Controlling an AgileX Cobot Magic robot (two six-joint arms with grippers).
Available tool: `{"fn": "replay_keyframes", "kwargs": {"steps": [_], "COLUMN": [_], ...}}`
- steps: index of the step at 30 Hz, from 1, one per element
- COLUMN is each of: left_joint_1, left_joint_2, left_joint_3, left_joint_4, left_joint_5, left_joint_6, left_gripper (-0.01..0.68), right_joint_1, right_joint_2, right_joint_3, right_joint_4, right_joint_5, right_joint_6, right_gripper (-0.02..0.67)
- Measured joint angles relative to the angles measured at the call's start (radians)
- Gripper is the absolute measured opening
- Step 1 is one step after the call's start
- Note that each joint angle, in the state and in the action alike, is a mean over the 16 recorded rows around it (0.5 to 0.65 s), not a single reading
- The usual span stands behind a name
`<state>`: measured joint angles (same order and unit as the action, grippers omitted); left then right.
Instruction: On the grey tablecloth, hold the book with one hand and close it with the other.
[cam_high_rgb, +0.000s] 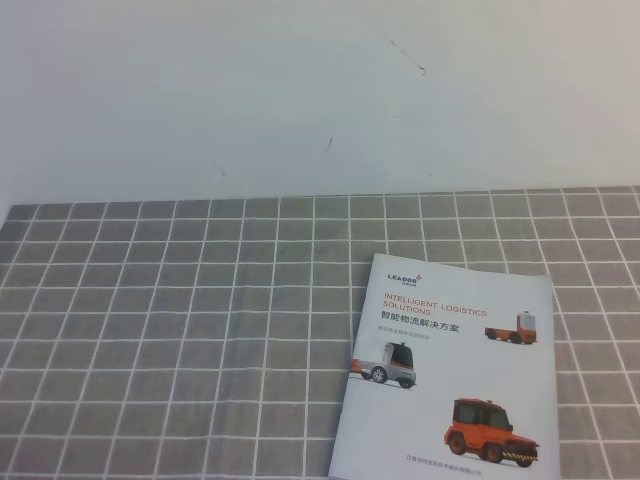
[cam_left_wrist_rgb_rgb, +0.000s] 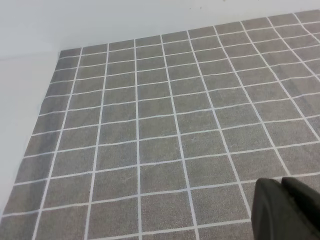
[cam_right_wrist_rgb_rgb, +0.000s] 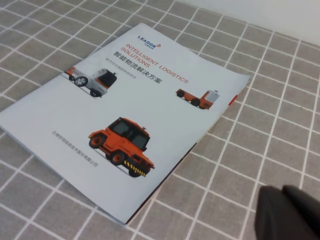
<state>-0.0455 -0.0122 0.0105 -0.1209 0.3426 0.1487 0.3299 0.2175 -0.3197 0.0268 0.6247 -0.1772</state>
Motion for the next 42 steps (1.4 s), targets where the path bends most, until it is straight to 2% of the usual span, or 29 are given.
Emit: {"fn": "replay_keyframes", "kwargs": {"steps": [11, 18, 23, 30, 36, 42], "left_joint_1": [0.0, 0.0, 0.0, 0.0, 0.0, 0.0], "left_joint_2": [0.0, 0.0, 0.0, 0.0, 0.0, 0.0], "left_joint_3": [0.0, 0.0, 0.0, 0.0, 0.0, 0.0], "left_joint_4": [0.0, -0.001, -0.002, -0.002, -0.002, -0.002], "left_joint_5": [0.0, 0.0, 0.0, 0.0, 0.0, 0.0], "left_joint_6": [0.0, 0.0, 0.0, -0.001, -0.001, -0.001], "left_gripper": [-0.003, -0.003, -0.003, -0.003, -0.003, -0.003], "right_joint_1": [0.0, -0.02, -0.08, -0.21, -0.293, -0.32], "right_joint_2": [-0.014, -0.084, -0.153, -0.218, -0.229, -0.229], "right_joint_3": [0.02, 0.128, 0.233, 0.333, 0.344, 0.342], "right_joint_4": [0.0, -0.007, -0.009, -0.01, -0.003, -0.002], "right_joint_5": [-0.013, -0.104, -0.21, -0.306, -0.304, -0.285], "right_joint_6": [0.0, -0.001, 0.0, 0.004, 0.01, 0.013], "right_gripper": [-0.001, -0.001, -0.001, -0.001, -0.001, -0.001]}}
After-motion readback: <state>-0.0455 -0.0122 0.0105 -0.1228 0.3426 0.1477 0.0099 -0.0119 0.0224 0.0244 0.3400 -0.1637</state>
